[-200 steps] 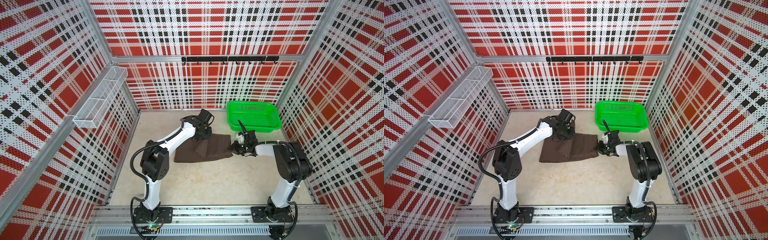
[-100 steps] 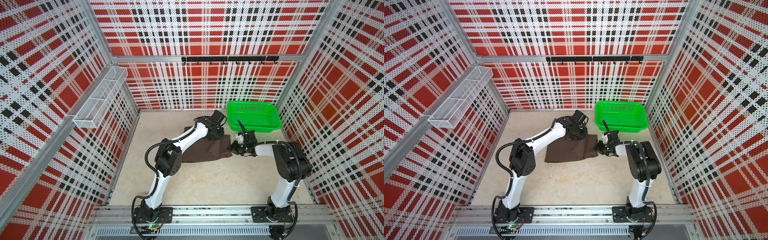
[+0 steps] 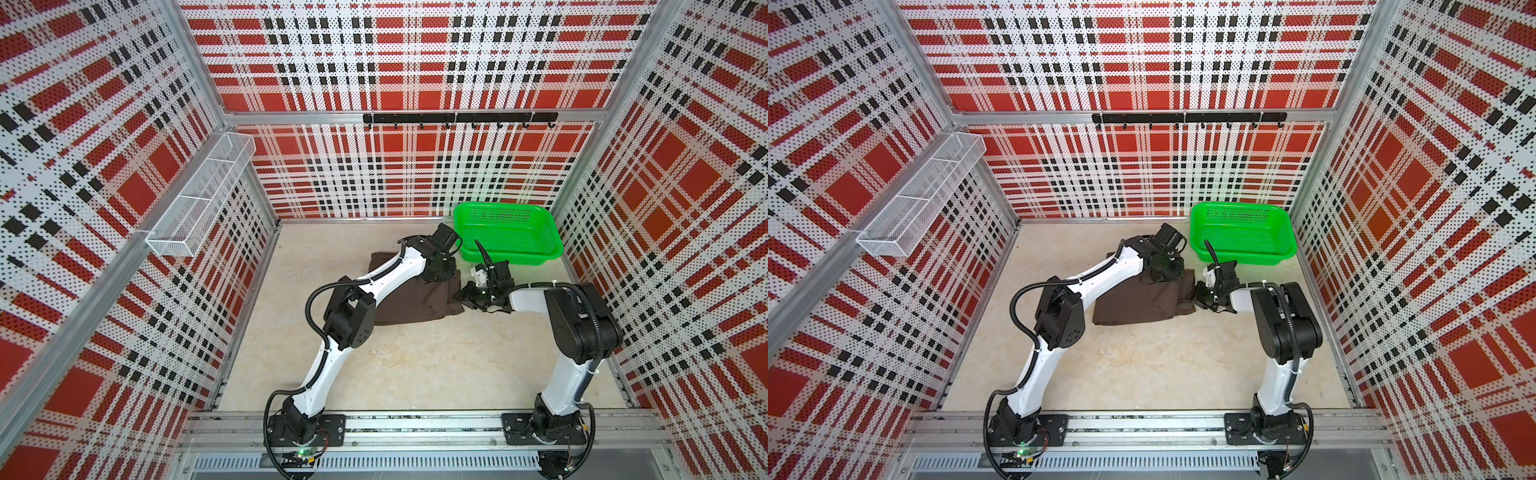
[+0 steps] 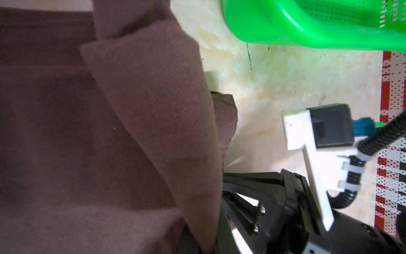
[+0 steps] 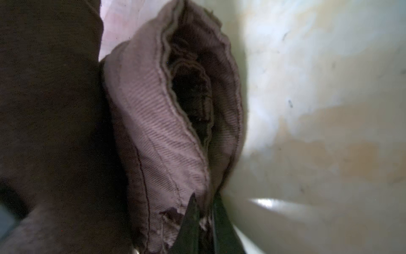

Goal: Fold and stack the trousers
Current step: Fold the trousers at the center of the table.

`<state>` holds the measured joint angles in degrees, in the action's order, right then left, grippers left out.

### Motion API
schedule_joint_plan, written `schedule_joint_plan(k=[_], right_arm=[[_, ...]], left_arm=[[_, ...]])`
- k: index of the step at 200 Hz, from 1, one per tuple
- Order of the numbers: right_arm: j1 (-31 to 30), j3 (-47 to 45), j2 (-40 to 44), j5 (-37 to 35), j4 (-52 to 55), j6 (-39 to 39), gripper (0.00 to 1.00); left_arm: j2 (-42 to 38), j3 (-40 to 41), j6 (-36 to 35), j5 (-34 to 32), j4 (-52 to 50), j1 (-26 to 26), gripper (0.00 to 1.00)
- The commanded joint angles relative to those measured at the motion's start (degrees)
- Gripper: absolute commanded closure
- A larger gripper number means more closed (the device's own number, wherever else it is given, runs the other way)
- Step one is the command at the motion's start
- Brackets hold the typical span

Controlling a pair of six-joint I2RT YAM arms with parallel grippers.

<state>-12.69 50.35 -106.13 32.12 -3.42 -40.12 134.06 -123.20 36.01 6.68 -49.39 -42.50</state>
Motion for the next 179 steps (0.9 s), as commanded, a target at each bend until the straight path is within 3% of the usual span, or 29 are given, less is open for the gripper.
schedule_joint_plan(k=[1, 32, 65, 87, 117, 144, 179], right_arm=[[-1.6, -0.6, -1.8, -1.2, 3.6, 0.5, 0.88], [-1.5, -0.2, -0.2, -1.5, 4.6, 0.8, 0.84], [-1.5, 0.6, 6.8, -7.7, 9.4, 2.1, 0.73], [-1.2, 1.9, 13.2, -13.4, 15.1, 4.1, 0.62], [-1.3, 4.8, 19.2, -18.8, 21.8, 6.3, 0.57], [-2.9, 7.8, 20.4, -18.3, 23.8, 6.8, 0.58], [-6.7, 11.9, 13.8, -14.7, 23.0, 6.7, 0.61]], left_arm=[[1.2, -2.2, 0.3, 2.3, 1.6, -1.2, 0.95], [0.1, -3.3, 0.2, 3.9, 2.1, -1.2, 0.68], [-3.3, -4.4, -0.2, 3.9, 2.4, -0.5, 0.48], [-6.8, -3.8, -1.0, 3.3, 2.4, 0.6, 0.44], [-12.3, 2.0, -2.1, 1.4, 2.8, 3.4, 0.43], [-18.9, 16.7, -2.1, 1.4, 8.0, 7.3, 0.43], [-25.6, 35.1, -2.1, 3.2, 15.2, 13.0, 0.42]])
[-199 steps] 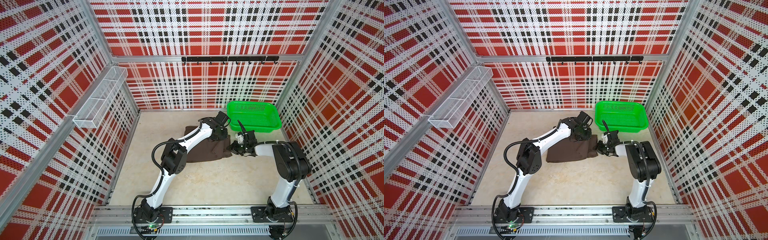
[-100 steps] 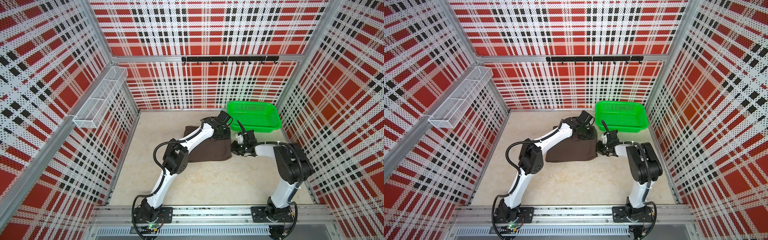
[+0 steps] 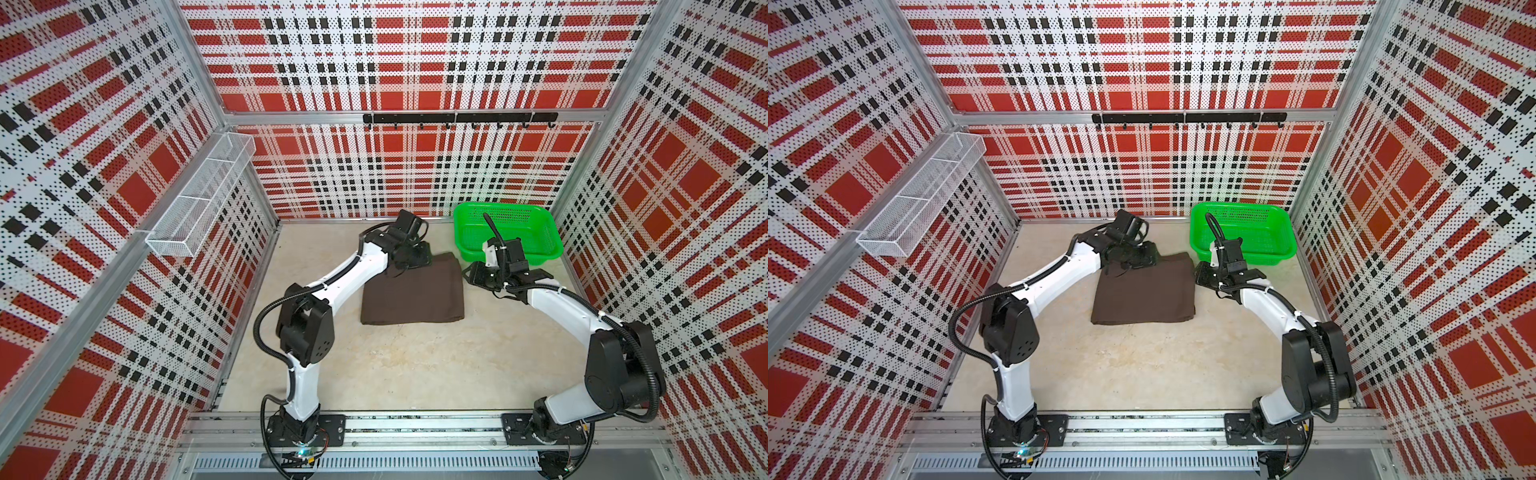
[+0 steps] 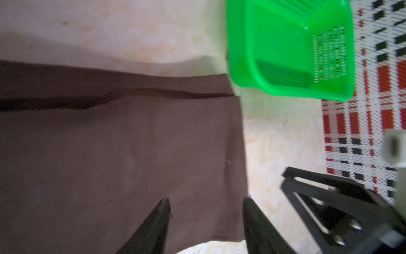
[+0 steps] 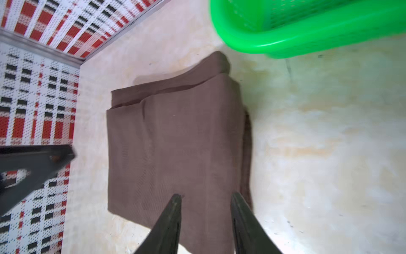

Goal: Fold and stack the trousers
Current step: Fold the trousers at the center of the table, then move the trousers to the center of the table.

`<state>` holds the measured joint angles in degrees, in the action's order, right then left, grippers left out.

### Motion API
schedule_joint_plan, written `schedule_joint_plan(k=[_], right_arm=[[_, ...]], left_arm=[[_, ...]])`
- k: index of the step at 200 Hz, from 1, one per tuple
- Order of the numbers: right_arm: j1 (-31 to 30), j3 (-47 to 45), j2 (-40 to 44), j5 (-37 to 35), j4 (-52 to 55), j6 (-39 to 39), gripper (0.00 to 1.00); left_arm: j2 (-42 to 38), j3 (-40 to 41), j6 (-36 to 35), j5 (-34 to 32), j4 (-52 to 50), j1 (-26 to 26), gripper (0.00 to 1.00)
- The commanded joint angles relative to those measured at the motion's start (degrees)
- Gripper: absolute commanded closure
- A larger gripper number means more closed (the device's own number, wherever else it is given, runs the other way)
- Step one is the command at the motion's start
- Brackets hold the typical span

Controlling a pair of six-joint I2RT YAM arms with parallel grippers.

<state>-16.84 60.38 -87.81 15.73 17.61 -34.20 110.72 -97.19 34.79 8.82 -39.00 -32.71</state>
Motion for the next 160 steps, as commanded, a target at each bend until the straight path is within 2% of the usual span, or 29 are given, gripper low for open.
schedule_joint_plan(k=[1, 26, 54, 84, 126, 160], right_arm=[[-2.6, 1.9, -4.8, 1.8, 1.9, 0.8, 0.62], [-3.2, 2.3, -9.4, 4.2, -0.3, 0.2, 0.63], [-2.5, 1.4, -12.2, 0.7, 0.9, 2.0, 0.63], [-2.3, 0.7, -14.8, -3.8, 3.0, 4.1, 0.60], [-2.9, -1.0, -18.7, -2.3, 1.6, 3.7, 0.59], [-6.8, 0.6, -20.5, -1.2, 1.3, 2.9, 0.59]], left_arm=[[-2.4, 9.4, -0.9, 1.1, 4.9, 3.4, 0.42], [-4.4, 17.3, -2.1, 2.0, 7.0, 7.1, 0.41], [-4.7, 22.3, -4.5, 1.8, 7.0, 10.2, 0.39], [-4.3, 25.9, -5.6, 0.2, 7.3, 12.0, 0.38], [-3.9, 29.5, -6.7, -1.3, 7.4, 13.8, 0.38], [-6.1, 32.0, -7.2, -2.1, 7.3, 16.0, 0.38]])
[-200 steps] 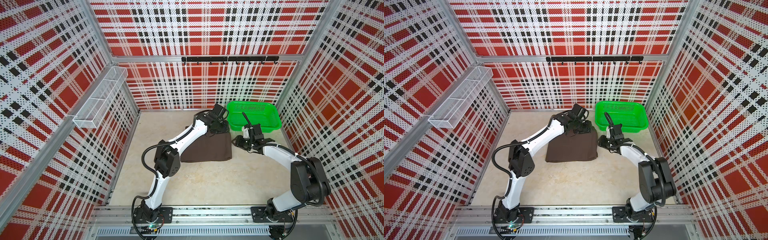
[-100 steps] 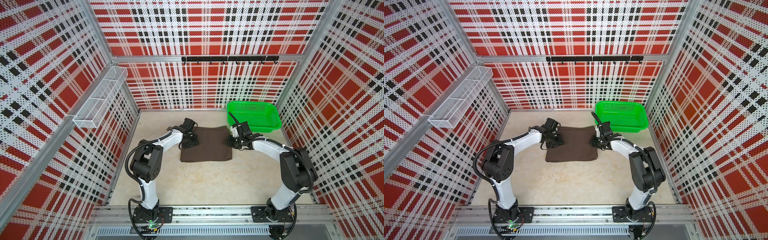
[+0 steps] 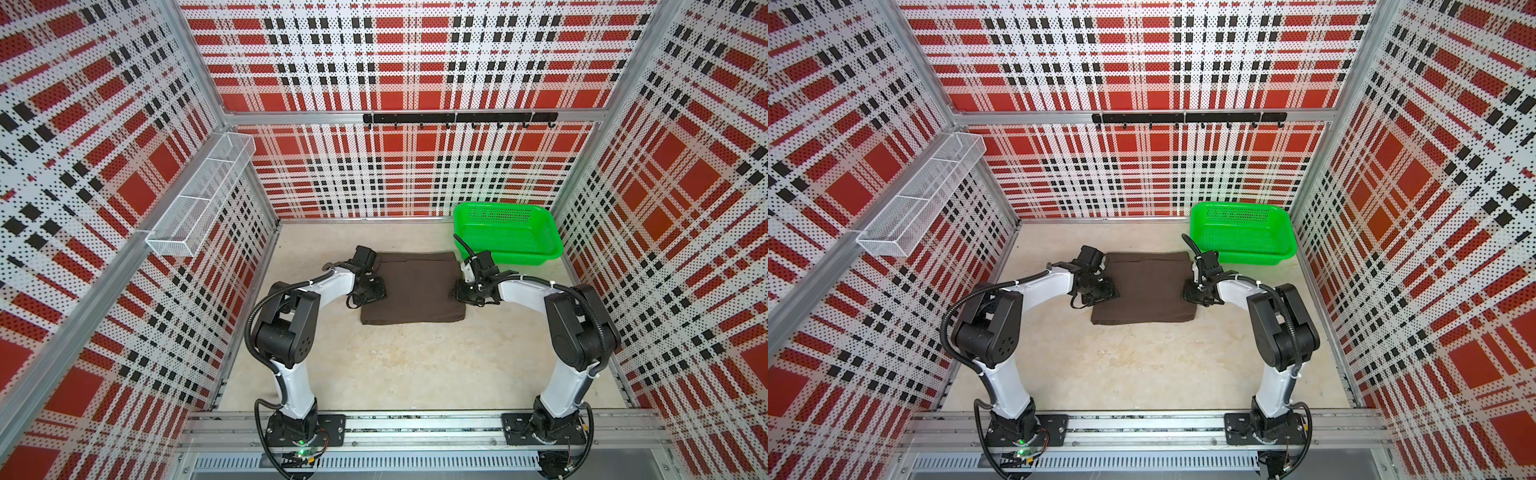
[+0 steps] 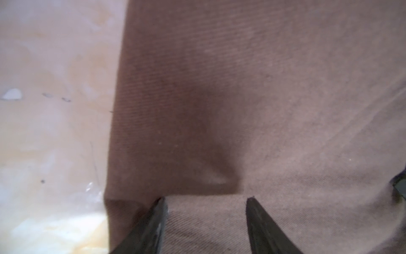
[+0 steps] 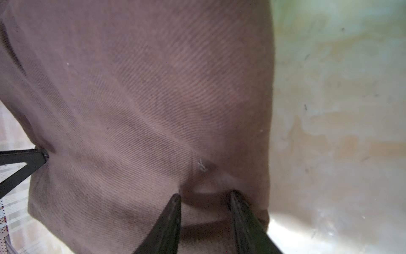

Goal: Fold and stack the trousers
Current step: Move the trousers to the center of the table.

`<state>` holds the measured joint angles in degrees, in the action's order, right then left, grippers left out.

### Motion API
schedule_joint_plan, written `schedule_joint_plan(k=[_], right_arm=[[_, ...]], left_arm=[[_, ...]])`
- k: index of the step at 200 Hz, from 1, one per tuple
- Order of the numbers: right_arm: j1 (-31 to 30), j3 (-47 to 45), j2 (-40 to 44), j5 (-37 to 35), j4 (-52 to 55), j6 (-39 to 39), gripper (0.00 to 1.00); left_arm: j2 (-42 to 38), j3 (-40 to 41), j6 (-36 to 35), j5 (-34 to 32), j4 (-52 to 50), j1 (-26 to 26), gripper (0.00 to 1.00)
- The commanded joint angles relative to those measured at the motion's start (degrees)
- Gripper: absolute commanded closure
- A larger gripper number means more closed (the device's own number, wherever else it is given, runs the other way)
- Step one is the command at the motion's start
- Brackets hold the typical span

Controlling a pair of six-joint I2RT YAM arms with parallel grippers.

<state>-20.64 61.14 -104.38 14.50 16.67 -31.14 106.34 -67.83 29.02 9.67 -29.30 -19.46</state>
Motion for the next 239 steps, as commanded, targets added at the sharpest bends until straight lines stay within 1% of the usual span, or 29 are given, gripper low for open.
schedule_joint_plan(k=[1, 14, 17, 26, 28, 30, 55, 73, 92, 93, 95, 96, 98, 100, 102, 106, 146, 167, 189, 209, 225, 239], right_arm=[[-3.1, 0.0, -4.1, 0.1, 2.2, -0.2, 0.59], [-5.1, 1.5, -5.2, 0.6, 2.1, -0.2, 0.59], [-5.5, 1.9, -5.5, 0.8, 2.0, -1.8, 0.59], [-6.6, 2.9, -6.4, 1.6, 1.6, -2.6, 0.59], [-6.8, 3.1, -6.5, 1.8, 1.4, -2.8, 0.59], [-6.9, 3.3, -6.6, 1.9, 1.3, -2.9, 0.59], [-8.5, 5.3, -7.2, 3.4, -0.4, -5.0, 0.59], [-9.1, 6.5, -5.2, 3.0, -0.5, -5.9, 0.59], [-9.2, 6.9, -0.5, 1.6, -0.6, -7.4, 0.54], [-9.2, 6.8, -0.2, 1.6, -0.6, -7.5, 0.54], [-9.2, 6.9, 0.5, 1.3, -0.7, -7.6, 0.53], [-9.2, 6.9, 0.7, 1.2, -0.7, -7.6, 0.53], [-9.2, 6.9, 1.3, 0.9, -0.7, -7.7, 0.52], [-9.2, 6.9, 2.0, 0.6, -0.8, -7.7, 0.52], [-9.2, 7.0, 2.5, 0.3, -0.7, -7.8, 0.51], [-9.2, 7.2, 3.6, -0.3, -0.6, -7.8, 0.50], [-9.1, 10.6, 12.2, -6.6, 3.9, -6.1, 0.42], [-9.1, 8.9, 17.4, -10.8, 4.2, -4.5, 0.40], [-9.1, 6.4, 22.3, -14.7, 4.6, -2.3, 0.40], [-8.8, 3.6, 25.6, -17.1, 5.0, -1.2, 0.40], [-8.2, 1.1, 27.3, -17.3, 4.7, -1.0, 0.40], [-7.5, -1.1, 28.5, -17.0, 4.1, -1.0, 0.40]], left_arm=[[-1.9, 2.7, -1.4, -2.9, -2.4, 2.9, 0.38], [-3.2, 3.3, -1.6, -3.8, -2.5, 4.3, 0.38], [-3.6, 3.3, -1.6, -4.1, -2.4, 4.7, 0.38], [-4.5, 3.0, -1.6, -4.0, -2.4, 4.8, 0.37], [-4.7, 2.9, -1.5, -3.8, -2.5, 6.3, 0.37], [-4.9, 2.8, -1.6, -3.8, -2.5, 6.7, 0.37], [-7.4, -0.3, -1.9, -5.7, -4.2, 7.2, 0.36], [-9.3, -2.6, -1.7, -8.3, -6.0, 6.7, 0.35], [-12.2, -3.9, -0.7, -12.5, -7.1, 5.8, 0.33], [-12.3, -4.0, -0.7, -12.7, -7.2, 5.8, 0.32], [-12.5, -4.1, -0.6, -13.1, -7.2, 5.8, 0.26], [-12.7, -4.1, -0.6, -13.2, -7.3, 5.8, 0.21], [-12.9, -4.2, -0.5, -13.6, -7.3, 5.8, 0.06], [-13.1, -4.3, -0.3, -13.9, -7.5, 5.8, 0.00], [-13.2, -4.5, -0.2, -14.1, -7.5, 5.8, 0.01], [-13.6, -4.6, 0.0, -14.6, -7.7, 3.8, 0.02], [-14.6, -6.1, 3.0, -19.6, -8.7, -2.0, 0.02], [-13.6, -6.8, 5.6, -24.0, -8.8, -6.4, 0.02], [-11.2, -6.7, 9.1, -28.1, -9.0, -10.7, 0.02], [-8.0, -7.2, 11.1, -29.3, -8.8, -14.4, 0.02], [-5.5, -7.6, 12.4, -28.8, -7.9, -16.8, 0.02], [-3.5, -7.6, 13.5, -27.9, -6.8, -17.9, 0.02]])
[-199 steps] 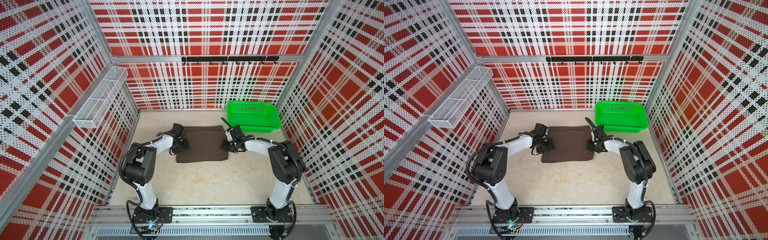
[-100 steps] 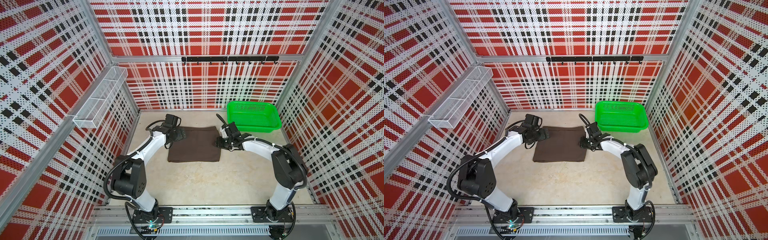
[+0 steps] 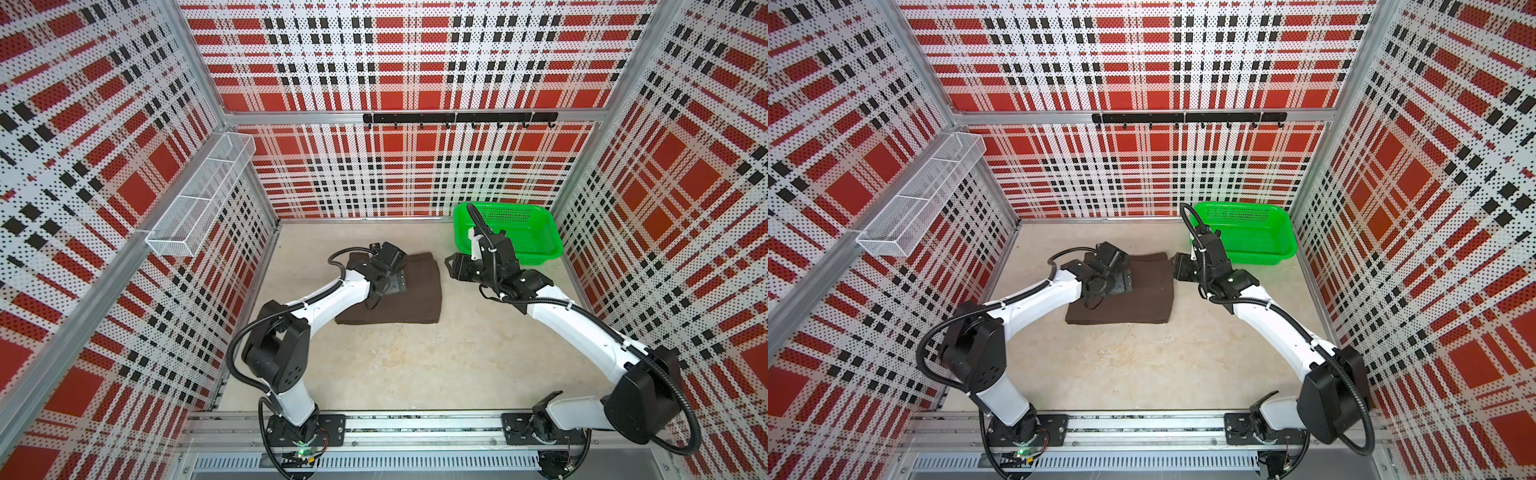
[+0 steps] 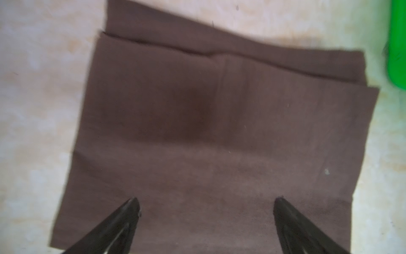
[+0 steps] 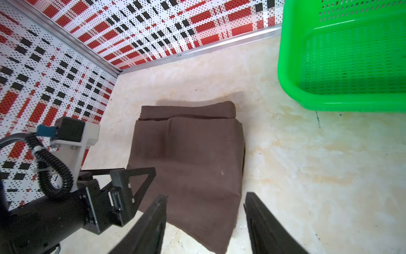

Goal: Fold and stack the trousers
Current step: Move the trousers to the center of the table, then move the trousers to the top-left of the table.

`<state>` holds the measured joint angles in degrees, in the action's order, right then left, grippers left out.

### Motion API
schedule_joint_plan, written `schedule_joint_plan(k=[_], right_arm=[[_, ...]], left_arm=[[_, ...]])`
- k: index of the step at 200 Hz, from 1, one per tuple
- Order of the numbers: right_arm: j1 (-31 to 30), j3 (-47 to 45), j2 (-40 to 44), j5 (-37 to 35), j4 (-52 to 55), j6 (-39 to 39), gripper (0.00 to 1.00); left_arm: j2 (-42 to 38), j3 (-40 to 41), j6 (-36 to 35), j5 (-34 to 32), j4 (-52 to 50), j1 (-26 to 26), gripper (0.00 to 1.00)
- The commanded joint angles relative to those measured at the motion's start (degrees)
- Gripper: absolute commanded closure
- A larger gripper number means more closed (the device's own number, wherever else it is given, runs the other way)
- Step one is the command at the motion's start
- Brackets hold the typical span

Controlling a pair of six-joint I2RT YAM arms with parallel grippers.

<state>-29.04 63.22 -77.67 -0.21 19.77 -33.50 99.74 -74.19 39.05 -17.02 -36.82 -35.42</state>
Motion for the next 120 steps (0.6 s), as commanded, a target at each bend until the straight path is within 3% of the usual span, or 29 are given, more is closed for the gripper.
schedule_joint_plan(k=[1, 68, 120], right_arm=[[1.0, -3.3, 1.8, -2.3, 0.9, 1.3, 0.40], [2.0, -10.6, 4.5, -0.2, -2.2, -0.3, 0.40], [1.9, -11.3, 3.8, 0.2, -2.7, -0.3, 0.40]], left_arm=[[3.2, -1.2, 3.6, -1.1, 0.8, -2.0, 0.02], [10.7, 0.8, 5.9, 5.4, 4.9, -2.5, 0.02], [13.0, 2.6, 5.5, 5.5, 4.5, -0.5, 0.02]])
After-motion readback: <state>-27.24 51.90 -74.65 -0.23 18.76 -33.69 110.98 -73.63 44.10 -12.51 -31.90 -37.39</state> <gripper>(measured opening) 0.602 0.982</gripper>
